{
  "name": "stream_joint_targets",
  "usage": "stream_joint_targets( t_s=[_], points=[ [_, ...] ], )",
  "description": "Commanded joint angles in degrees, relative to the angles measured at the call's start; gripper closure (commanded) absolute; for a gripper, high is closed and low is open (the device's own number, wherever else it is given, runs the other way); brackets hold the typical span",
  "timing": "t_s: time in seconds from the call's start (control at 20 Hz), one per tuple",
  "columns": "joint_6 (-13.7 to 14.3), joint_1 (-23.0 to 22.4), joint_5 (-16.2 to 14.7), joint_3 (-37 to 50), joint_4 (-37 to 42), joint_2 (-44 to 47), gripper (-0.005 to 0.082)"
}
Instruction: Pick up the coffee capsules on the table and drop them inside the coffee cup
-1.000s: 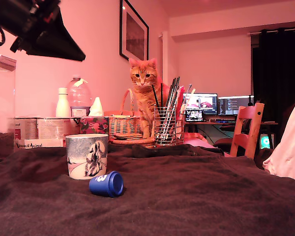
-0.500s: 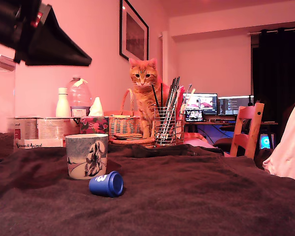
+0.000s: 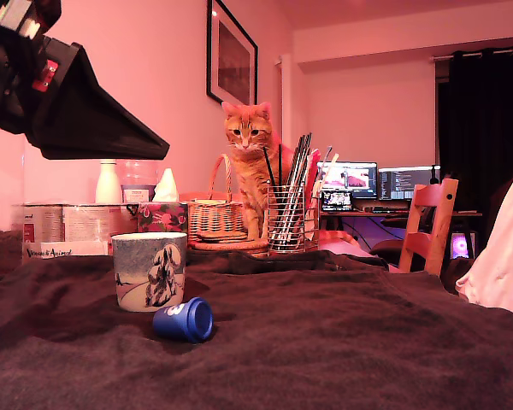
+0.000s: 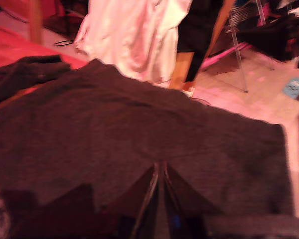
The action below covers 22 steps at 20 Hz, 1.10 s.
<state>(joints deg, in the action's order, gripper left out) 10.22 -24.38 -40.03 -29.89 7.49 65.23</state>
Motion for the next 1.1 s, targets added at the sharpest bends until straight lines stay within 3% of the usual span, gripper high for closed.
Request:
stream_joint_targets(
  t_s=[0.0,0.15,0.2,0.25,0.3,0.45,0.5,0.6,0.7,0.8,0.9,1.05],
  points=[
    [0.8,-0.1,1.4,0.6,0.3,-0.2,0.0748],
    [2.9,-0.1,3.2,0.6,-0.3,-0.1,0.0742],
    [6.4,-0.1,3.2,0.6,-0.4,0.0,0.0740],
    [7.3,-0.1,3.2,0.6,-0.6,0.0,0.0712],
    [9.2,-0.1,3.2,0.6,-1.1,0.1,0.0653],
    [11.1,-0.2,3.5,0.6,-1.5,0.1,0.0428],
    [12.7,-0.4,4.1,0.6,-1.5,0.1,0.0377],
    [13.0,-1.3,6.1,0.3,-1.7,0.1,0.0304],
    [14.8,-2.5,8.6,-0.4,-3.6,0.1,0.0303],
    [19.5,-3.6,10.2,-1.3,-6.7,0.1,0.0304],
    [22.3,-4.0,10.6,-1.9,-8.6,0.1,0.0307],
    [23.5,-3.9,10.6,-2.2,-9.8,0.2,0.0310]
  ],
)
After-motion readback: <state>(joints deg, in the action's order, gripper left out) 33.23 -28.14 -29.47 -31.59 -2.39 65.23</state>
